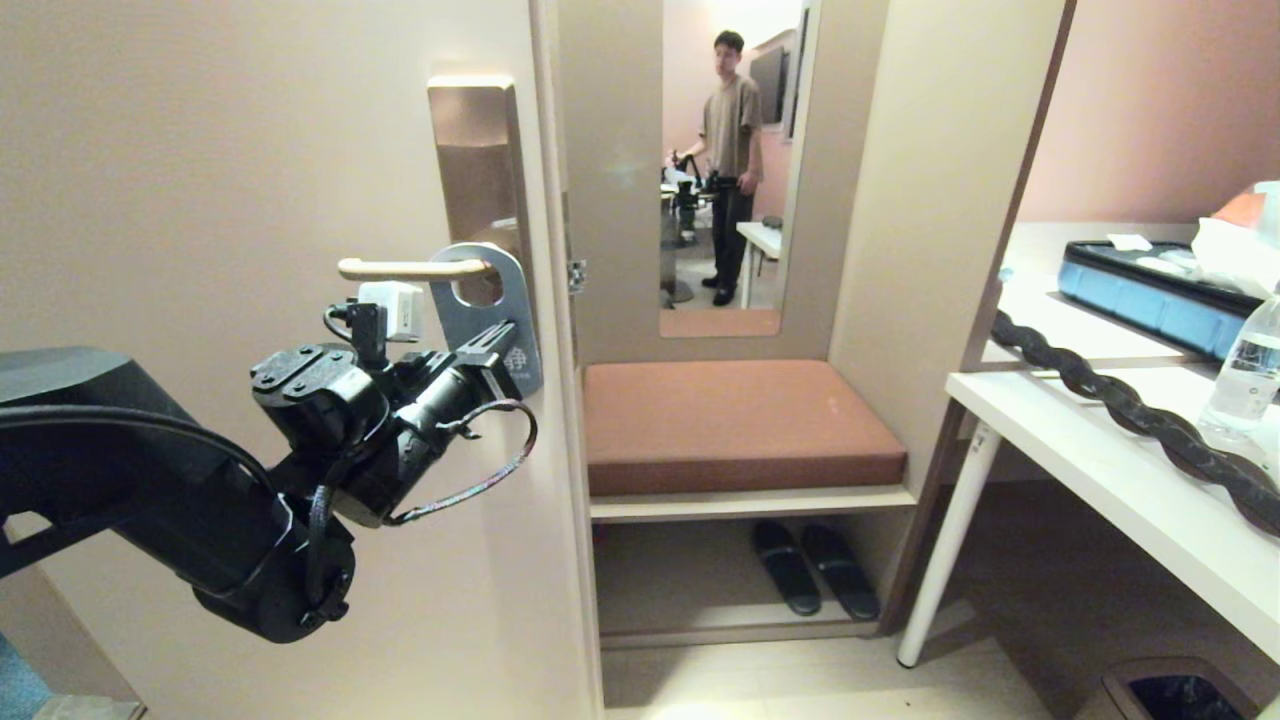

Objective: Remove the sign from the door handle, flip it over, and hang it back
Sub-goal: Hang the sign back with the other side facing out

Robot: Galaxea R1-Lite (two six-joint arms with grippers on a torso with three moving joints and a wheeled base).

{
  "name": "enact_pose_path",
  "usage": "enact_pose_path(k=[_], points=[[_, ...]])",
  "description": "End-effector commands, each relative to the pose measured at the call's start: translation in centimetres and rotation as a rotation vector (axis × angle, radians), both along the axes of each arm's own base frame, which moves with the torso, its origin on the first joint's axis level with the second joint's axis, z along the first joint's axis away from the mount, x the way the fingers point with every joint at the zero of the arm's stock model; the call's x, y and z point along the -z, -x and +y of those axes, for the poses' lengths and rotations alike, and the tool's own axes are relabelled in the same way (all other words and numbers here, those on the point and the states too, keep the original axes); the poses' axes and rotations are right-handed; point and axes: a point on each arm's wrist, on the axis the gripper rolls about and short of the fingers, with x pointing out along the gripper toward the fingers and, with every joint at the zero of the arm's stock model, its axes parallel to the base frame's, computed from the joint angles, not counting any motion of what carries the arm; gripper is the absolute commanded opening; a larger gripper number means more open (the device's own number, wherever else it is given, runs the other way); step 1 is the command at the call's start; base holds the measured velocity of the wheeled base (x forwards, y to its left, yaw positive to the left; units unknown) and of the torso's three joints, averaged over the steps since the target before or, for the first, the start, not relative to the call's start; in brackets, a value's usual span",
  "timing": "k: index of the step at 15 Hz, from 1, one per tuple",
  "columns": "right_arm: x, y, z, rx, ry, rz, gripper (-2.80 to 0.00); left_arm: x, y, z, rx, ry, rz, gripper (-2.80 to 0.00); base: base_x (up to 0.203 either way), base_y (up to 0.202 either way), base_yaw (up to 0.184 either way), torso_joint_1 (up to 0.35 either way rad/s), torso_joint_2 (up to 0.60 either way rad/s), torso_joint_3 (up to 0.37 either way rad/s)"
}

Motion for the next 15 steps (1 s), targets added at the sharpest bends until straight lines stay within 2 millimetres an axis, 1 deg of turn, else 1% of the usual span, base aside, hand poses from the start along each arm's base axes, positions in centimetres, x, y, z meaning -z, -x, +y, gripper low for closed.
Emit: enact_pose_path(k=[1,5,8,12,15], points=[[0.0,0.0,0.0,-0.002,0.001,0.0,-2.8,-0.5,0.0,0.0,-0.001,0.019,-0.046,-2.8,0.0,0.0,0.0,0.0,0.0,0.0],[0.0,0.0,0.0,-0.001,0.001,0.0,-2.8,-0.4,0.1,0.0,0.001,0.016,-0.039,-2.8,0.0,0.0,0.0,0.0,0.0,0.0],[0.0,0.0,0.0,-0.001,0.001,0.0,-2.8,-0.3,0.6,0.2,0.0,0.009,-0.029,-2.8,0.0,0.0,0.0,0.0,0.0,0.0],[0.0,0.0,0.0,-0.001,0.001,0.0,-2.8,-0.3,2.3,0.8,-0.001,-0.015,-0.004,-2.8,0.0,0.0,0.0,0.0,0.0,0.0],[0.0,0.0,0.0,-0.001,0.001,0.0,-2.8,0.0,4.0,1.5,-0.004,-0.038,0.026,-2.8,0.0,0.0,0.0,0.0,0.0,0.0]])
